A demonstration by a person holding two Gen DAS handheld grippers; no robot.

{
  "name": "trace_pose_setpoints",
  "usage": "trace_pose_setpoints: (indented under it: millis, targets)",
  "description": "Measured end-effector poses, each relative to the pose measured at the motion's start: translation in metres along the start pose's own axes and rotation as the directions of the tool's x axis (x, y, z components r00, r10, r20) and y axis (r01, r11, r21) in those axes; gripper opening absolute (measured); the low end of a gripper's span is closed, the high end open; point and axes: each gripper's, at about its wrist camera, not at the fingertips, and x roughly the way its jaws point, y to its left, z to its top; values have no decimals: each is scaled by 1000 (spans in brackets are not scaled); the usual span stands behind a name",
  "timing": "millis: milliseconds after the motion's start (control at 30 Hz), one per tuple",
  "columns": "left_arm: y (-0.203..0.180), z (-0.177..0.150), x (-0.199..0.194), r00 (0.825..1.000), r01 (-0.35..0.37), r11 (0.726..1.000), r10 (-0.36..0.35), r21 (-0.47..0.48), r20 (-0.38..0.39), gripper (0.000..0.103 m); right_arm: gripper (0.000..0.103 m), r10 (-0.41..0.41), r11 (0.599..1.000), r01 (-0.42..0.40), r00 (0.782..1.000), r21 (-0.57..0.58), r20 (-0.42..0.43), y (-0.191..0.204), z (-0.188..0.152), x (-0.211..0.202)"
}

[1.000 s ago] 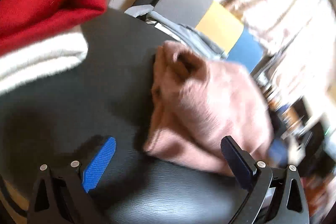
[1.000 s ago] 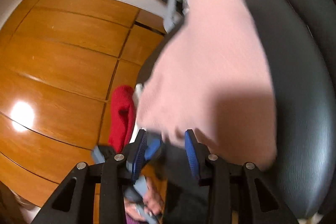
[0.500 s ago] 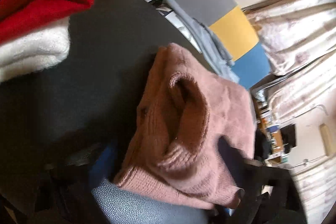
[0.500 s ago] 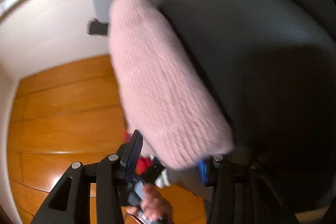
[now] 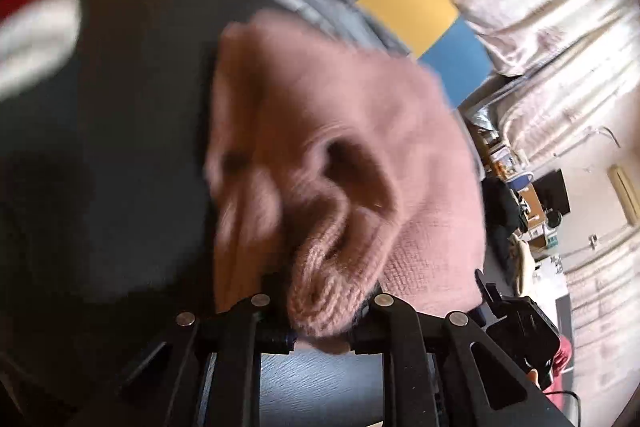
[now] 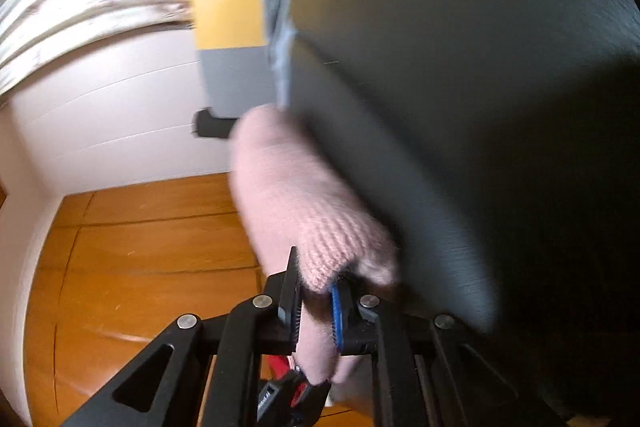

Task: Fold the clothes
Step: 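Fold the pink sweater over onto itself with the right tool, then press the folded pink sweater flat with both tools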

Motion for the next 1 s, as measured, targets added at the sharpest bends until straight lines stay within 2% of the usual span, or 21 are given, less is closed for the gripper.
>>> trace_pose_setpoints:
  millis: [33,67,133,200,267,367,467,567,633,700,733,767,800,833,867,933,1000]
  targets:
    - [0,-3,-4,1000,7,1000,-7,10,20,20,8,12,1000,-12,1000,18,-3,-6,2,-2]
    - [1,-4,-7,1000,8,1000,-9,12,29,20,9,-12,1000,12,1000,9,-19,-4,1,4]
    - [3,-5,-12,999,13,1000,-13,-1,44,21,18,-53,999,52,997,-12,-48,2,-2,10]
    - [12,-10,-27,998,22,999,-20,-45,55,26,25,-78,997,76,994,-35,-75,6,10,-9]
    - [17,-13,-38,998,33,997,-29,-76,53,33,25,-109,992,103,989,-68,-97,12,17,-25]
    - [10,-4,-49,996,-13,999,18,-48,92,47,28,-180,968,162,980,-191,-81,29,8,-52]
    - [2,7,-58,988,-69,997,71,-17,140,54,28,-234,911,218,972,-350,-5,62,6,-73]
    - [-12,34,-69,970,-111,994,107,5,218,54,28,-257,824,234,966,-516,28,100,0,-71]
    - [-30,57,-67,967,-83,996,71,39,246,55,28,-300,729,255,953,-635,39,118,-11,-49]
    - [-60,65,-54,958,-113,982,68,149,279,57,28,-342,616,269,938,-741,57,136,-23,-27]
    - [-76,67,-46,953,-137,968,71,209,296,64,28,-361,553,272,930,-787,68,144,-29,-16]
    - [-91,69,-39,947,-161,950,72,267,314,70,28,-385,509,268,921,-818,62,147,-36,1]
    - [-107,72,-31,941,-186,928,73,324,332,72,28,-408,466,262,911,-845,57,149,-42,19]
    - [-116,71,-23,935,-221,900,87,375,343,74,27,-434,427,253,900,-868,48,144,-54,18]
    - [-120,68,-10,931,-275,860,125,429,344,74,27,-460,394,250,887,-885,46,140,-67,33]
    - [-115,61,13,923,-352,808,217,473,317,74,27,-529,301,255,846,-919,62,131,-85,43]
    - [-89,57,27,909,-408,809,317,423,271,74,27,-574,249,257,816,-934,71,119,-93,53]
